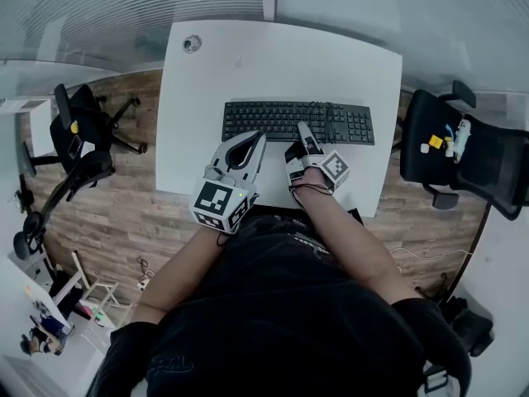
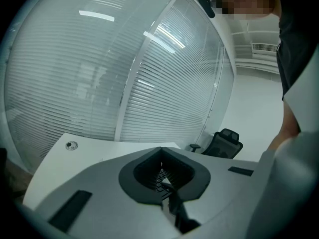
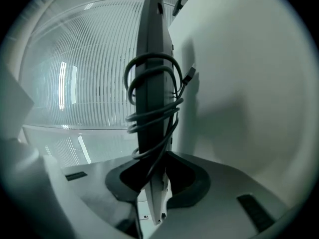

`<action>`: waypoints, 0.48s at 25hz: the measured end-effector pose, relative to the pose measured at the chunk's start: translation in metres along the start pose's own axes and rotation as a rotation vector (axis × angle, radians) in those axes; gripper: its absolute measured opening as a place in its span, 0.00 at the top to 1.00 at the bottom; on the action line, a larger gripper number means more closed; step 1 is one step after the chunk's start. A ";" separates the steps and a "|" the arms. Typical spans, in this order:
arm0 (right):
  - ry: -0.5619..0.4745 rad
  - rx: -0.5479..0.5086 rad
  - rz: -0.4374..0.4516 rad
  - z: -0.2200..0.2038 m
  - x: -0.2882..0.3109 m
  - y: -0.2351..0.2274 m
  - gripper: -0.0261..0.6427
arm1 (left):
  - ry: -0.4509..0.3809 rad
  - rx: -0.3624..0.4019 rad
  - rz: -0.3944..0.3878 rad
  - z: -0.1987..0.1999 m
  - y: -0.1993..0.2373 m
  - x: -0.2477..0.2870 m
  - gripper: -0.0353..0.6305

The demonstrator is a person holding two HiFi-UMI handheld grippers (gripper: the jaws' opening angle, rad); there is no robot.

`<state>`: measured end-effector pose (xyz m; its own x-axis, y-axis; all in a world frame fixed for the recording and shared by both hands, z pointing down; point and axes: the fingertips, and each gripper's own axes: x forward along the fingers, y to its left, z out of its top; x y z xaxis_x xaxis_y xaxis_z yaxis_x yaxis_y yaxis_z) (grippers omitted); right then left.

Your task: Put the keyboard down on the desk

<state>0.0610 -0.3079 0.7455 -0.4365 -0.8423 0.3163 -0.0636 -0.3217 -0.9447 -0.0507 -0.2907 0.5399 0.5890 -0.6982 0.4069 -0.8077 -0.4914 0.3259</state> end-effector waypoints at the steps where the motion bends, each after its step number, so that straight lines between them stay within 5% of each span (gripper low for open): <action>1: 0.000 -0.001 -0.003 0.000 0.000 -0.001 0.83 | 0.000 -0.002 0.001 -0.001 0.000 0.000 0.93; 12: -0.001 0.006 -0.040 -0.002 0.001 -0.015 0.82 | -0.001 -0.003 0.006 -0.005 -0.004 -0.006 0.93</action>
<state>0.0600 -0.3029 0.7600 -0.4325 -0.8291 0.3542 -0.0761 -0.3579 -0.9307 -0.0515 -0.2816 0.5407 0.5837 -0.7021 0.4078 -0.8114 -0.4851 0.3261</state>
